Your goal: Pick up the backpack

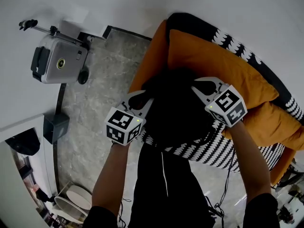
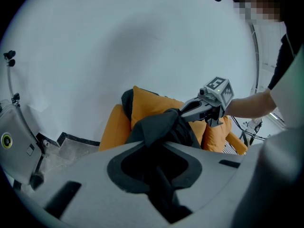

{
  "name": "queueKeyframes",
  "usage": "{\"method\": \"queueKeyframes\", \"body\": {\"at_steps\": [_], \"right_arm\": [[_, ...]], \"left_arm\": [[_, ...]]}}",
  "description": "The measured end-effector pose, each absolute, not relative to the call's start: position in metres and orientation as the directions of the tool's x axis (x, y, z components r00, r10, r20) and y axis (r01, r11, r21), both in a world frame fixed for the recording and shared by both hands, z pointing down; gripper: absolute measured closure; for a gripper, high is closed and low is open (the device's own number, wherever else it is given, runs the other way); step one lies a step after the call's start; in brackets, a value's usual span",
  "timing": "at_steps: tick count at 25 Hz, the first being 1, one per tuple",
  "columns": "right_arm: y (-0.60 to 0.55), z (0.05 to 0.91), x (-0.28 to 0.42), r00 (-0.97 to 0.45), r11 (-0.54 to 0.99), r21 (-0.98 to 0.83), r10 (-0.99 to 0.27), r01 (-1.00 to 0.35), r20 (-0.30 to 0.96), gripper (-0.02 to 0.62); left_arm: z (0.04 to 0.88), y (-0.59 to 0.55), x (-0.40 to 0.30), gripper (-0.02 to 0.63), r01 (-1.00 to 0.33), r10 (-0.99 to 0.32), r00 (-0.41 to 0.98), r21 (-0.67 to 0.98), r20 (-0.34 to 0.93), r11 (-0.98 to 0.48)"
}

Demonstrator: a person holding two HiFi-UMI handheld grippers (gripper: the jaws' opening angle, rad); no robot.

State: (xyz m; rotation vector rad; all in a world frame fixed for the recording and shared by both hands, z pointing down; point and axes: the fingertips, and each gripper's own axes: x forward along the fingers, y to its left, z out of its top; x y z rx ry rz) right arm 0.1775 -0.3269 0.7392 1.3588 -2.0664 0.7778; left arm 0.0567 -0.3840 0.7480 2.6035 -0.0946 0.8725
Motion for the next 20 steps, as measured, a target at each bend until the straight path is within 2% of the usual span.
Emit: {"method": "queueKeyframes", "body": {"at_steps": [20], "right_arm": [[-0.25,0.695,0.155,-0.321,0.215,-0.241,-0.705,-0.946,0.632,0.557]], "left_arm": [[0.705,-0.316,0.036,0.558,-0.163,0.095,0.813,0.381,0.574,-0.91]]}}
